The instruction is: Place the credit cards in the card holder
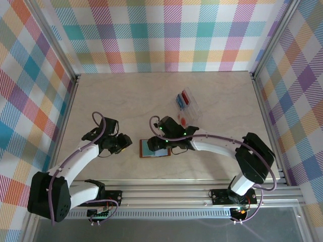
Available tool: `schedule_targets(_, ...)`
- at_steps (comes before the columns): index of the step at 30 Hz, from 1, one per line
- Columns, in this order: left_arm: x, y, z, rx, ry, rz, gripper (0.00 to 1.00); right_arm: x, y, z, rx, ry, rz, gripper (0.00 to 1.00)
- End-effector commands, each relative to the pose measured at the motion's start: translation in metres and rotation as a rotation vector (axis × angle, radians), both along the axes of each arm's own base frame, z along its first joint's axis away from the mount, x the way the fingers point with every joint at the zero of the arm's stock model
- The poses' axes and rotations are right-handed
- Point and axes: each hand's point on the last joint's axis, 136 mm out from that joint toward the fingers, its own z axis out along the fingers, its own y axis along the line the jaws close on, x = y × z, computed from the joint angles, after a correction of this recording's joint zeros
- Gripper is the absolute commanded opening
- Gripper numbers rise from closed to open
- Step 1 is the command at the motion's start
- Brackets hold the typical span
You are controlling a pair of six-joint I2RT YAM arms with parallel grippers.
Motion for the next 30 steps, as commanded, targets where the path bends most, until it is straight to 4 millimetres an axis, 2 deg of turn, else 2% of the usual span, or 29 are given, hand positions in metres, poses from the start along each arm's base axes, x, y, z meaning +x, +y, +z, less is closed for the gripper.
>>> schedule_targets(1, 0.008, -0.021, 0.007, -0.011, -0.035, -0.079, 0.35, -0.015, -0.028, -0.023, -0.064, 0.069, -0.071, 0.78)
schedule_targets(5, 0.01, -0.037, -0.001, 0.011, -0.021, -0.13, 0.35, -0.025, -0.037, -0.035, -0.066, 0.107, -0.086, 0.79)
schedule_targets(11, 0.01, -0.046, -0.015, 0.038, 0.003, -0.158, 0.35, -0.028, -0.029, -0.037, -0.027, 0.127, -0.067, 0.78)
schedule_targets(19, 0.007, -0.051, -0.032, 0.056, 0.038, -0.176, 0.35, -0.026, -0.021, -0.03, -0.016, 0.114, -0.057, 0.74)
schedule_targets(30, 0.005, -0.052, -0.043, 0.071, 0.06, -0.183, 0.34, -0.025, 0.0, -0.032, 0.024, 0.153, -0.014, 0.72)
